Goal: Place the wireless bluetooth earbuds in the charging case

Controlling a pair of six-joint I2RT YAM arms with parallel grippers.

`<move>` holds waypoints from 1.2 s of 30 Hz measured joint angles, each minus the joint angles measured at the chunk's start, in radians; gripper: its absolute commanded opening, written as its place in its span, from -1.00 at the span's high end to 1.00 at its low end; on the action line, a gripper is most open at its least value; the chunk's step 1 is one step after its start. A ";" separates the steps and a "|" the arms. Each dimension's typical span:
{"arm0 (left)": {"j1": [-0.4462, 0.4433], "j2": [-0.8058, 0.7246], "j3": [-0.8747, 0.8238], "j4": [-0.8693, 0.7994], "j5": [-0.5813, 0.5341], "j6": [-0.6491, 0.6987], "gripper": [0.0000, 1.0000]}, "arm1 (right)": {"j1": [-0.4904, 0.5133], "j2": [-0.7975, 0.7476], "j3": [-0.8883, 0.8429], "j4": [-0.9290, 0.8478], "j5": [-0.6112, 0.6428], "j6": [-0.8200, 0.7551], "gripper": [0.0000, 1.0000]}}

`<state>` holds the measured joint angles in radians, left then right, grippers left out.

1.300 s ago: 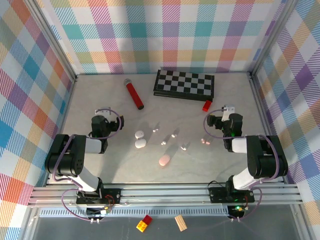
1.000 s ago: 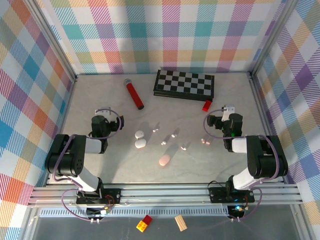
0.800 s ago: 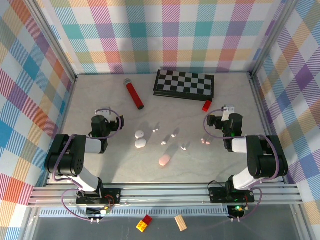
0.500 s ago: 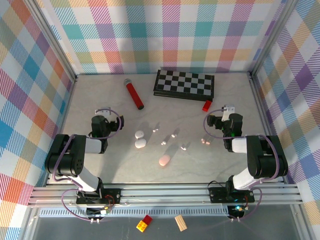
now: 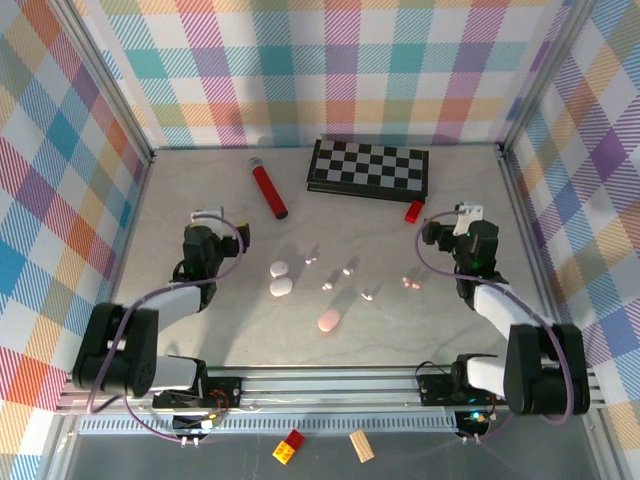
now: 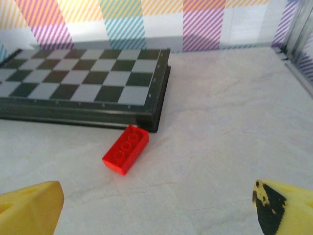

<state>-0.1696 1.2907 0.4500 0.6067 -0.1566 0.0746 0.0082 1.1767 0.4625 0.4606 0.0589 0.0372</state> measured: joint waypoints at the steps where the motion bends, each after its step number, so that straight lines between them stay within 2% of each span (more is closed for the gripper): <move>1: -0.026 -0.039 0.004 -0.023 -0.019 0.004 -0.99 | 0.000 -0.039 0.013 -0.047 -0.001 0.012 -0.98; 8: -0.262 -0.267 0.010 -0.184 -0.103 0.002 -0.99 | 0.000 -0.206 0.092 -0.328 -0.074 0.180 -0.98; 13: -0.489 -0.383 0.010 -0.315 -0.150 -0.020 -0.99 | 0.000 -0.245 0.082 -0.451 -0.221 0.332 -0.98; 19: -0.698 -0.463 0.009 -0.445 -0.182 -0.067 -0.99 | 0.020 -0.283 0.019 -0.538 -0.402 0.484 -0.98; 27: -0.968 -0.385 -0.032 -0.448 -0.246 -0.105 -0.96 | 0.102 -0.361 -0.057 -0.628 -0.496 0.585 -0.98; 32: -1.042 -0.267 -0.079 -0.409 -0.249 -0.138 -0.95 | 0.132 -0.381 -0.061 -0.658 -0.506 0.609 -0.98; 36: -1.059 -0.151 -0.081 -0.365 -0.233 -0.146 -0.95 | 0.151 -0.368 -0.075 -0.657 -0.506 0.622 -0.98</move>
<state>-1.2285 1.1400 0.3691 0.2417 -0.3897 -0.0719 0.1596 0.8085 0.3878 -0.1967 -0.4469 0.6590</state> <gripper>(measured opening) 0.976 0.990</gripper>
